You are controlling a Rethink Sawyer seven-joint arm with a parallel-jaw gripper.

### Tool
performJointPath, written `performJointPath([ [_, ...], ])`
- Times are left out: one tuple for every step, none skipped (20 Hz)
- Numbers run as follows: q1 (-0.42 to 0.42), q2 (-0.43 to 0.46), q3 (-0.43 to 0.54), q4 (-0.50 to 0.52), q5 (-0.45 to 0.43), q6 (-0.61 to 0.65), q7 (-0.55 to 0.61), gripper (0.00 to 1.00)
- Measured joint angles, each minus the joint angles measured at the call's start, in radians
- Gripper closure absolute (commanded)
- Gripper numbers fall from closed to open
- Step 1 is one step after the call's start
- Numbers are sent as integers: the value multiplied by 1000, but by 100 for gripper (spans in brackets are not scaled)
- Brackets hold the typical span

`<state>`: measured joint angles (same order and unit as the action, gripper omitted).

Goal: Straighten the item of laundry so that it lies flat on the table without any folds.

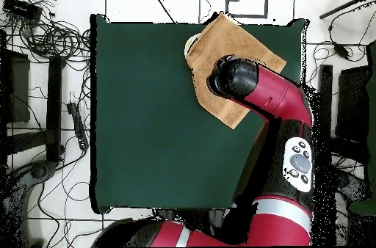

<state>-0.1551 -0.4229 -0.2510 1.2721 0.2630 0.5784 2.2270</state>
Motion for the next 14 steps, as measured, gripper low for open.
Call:
performJointPath([
  [0,0,-1,1,3,0,0,0],
  [1,0,-2,2,6,0,0,0],
  [2,0,-3,2,9,0,0,0],
  [3,0,-4,3,12,0,0,0],
  [6,0,-7,5,16,0,0,0],
  [8,0,-9,6,20,0,0,0],
  [11,0,-11,7,21,0,0,0],
  [14,0,-14,8,23,0,0,0],
  [17,0,-17,9,25,0,0,0],
  [22,0,-22,11,27,0,0,0],
  [31,0,-32,14,33,0,0,0],
  [36,0,-36,15,36,0,0,0],
  [42,0,-41,17,41,0,0,0],
  [49,0,-48,21,47,0,1,0],
])
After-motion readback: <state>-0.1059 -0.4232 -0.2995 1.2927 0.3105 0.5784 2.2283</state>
